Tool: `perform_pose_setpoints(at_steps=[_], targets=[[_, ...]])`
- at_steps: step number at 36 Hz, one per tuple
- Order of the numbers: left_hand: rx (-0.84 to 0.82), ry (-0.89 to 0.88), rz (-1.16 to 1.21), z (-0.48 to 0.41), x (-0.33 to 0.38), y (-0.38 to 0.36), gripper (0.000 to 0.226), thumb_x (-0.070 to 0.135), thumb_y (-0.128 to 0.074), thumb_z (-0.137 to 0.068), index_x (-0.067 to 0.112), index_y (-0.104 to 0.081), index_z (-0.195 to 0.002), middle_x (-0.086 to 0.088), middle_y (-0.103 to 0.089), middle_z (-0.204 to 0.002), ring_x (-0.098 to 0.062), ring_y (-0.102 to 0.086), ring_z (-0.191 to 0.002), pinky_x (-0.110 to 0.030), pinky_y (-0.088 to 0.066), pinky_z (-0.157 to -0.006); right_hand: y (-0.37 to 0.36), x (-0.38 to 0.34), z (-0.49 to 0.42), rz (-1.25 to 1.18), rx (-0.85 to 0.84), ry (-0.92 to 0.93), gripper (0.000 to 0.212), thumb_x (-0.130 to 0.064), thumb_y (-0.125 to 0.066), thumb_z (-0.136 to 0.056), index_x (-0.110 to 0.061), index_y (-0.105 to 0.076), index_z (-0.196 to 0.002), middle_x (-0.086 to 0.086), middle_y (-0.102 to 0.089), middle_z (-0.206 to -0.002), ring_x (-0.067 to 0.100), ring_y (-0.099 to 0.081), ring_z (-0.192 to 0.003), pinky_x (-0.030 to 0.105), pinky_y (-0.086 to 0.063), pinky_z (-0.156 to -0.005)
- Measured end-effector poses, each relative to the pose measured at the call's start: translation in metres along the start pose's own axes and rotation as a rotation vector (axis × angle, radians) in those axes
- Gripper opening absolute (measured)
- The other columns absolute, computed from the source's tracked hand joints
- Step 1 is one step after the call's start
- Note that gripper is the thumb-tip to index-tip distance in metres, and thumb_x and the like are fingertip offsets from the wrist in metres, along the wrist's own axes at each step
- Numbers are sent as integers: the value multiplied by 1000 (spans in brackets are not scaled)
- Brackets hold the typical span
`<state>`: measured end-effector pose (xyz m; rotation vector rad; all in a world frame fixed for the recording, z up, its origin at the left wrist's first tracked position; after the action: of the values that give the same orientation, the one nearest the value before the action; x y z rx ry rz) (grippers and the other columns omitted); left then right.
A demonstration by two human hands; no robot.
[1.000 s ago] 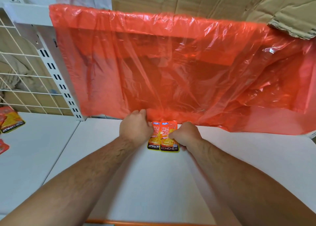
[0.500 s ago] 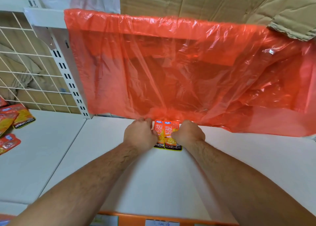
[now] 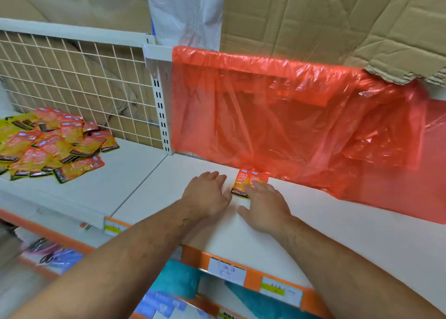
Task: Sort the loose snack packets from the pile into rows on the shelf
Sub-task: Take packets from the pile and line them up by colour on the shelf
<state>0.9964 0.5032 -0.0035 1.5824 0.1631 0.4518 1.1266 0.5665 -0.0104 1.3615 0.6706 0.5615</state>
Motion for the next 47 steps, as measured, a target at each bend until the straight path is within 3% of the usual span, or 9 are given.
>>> perform_pose_setpoints(at_steps=[2,6,18,27,35,38,42,47], targets=[[-14,18,8,16,-3,1,58,48,-33,-96,20,-39,-147,-4,-40,-151,-22,-33,-140,-40,-29,-115,3,-11,11,-3,-3,42,66,-57,-48,-92,-26,-34,-149,3,-30,-157,27,-27,-142,39,-28,-114],[-36,95,-10,52,-13,4,62,53,-31,-97,25,-30,-152,-1,-27,-160,-22,-24,-146,-41,-23,-119,3,-31,27,-22,-25,92,69,-57,-48,-93,-27,-30,-152,2,-24,-160,28,-23,-145,42,-22,-118],[23,270,14,129,-89,28,63,53,-32,-96,21,-34,-150,-5,-31,-158,-23,-27,-144,-40,-24,-118,0,-121,33,-64,-84,202,73,-62,-47,-93,-29,-26,-155,-1,-18,-164,24,-16,-148,36,-20,-120],[64,347,57,148,-201,46,60,48,-36,-98,21,-32,-152,-4,-28,-159,-22,-24,-146,-37,-21,-119,-9,-235,-4,-80,-86,289,70,-58,-48,-94,-27,-29,-154,1,-20,-163,23,-17,-148,33,-21,-118],[63,349,72,146,-325,68,58,46,-38,-98,18,-39,-148,-4,-38,-154,-22,-31,-141,-37,-27,-116,-21,-347,-58,-103,-69,272,68,-55,-51,-93,-26,-34,-152,2,-26,-160,25,-23,-145,35,-28,-114],[63,333,76,143,-348,75,57,45,-39,-97,18,-41,-147,-3,-41,-152,-22,-34,-140,-36,-30,-114,-23,-365,-73,-104,-68,260,68,-57,-51,-93,-26,-34,-152,2,-26,-160,24,-23,-145,36,-28,-114],[86,314,111,128,-387,81,50,44,-40,-95,19,-53,-135,-3,-56,-134,-23,-47,-125,-35,-41,-103,-26,-395,-101,-81,-73,254,69,-57,-50,-93,-25,-33,-152,3,-27,-160,26,-23,-145,37,-28,-114],[77,311,133,97,-415,82,47,43,-43,-95,14,-56,-129,-3,-58,-126,-26,-49,-123,-34,-43,-97,-28,-415,-142,-72,-64,264,68,-56,-51,-92,-27,-35,-151,4,-31,-158,27,-26,-144,39,-32,-112]])
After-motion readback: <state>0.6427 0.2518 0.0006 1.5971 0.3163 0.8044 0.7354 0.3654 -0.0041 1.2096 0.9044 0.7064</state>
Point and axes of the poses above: each hand's wrist, its own z-axis away from the middle knuckle, its own y-axis out of the back of the hand, x = y × z, the point moved 8 cm from there along -z, towards the middle knuckle
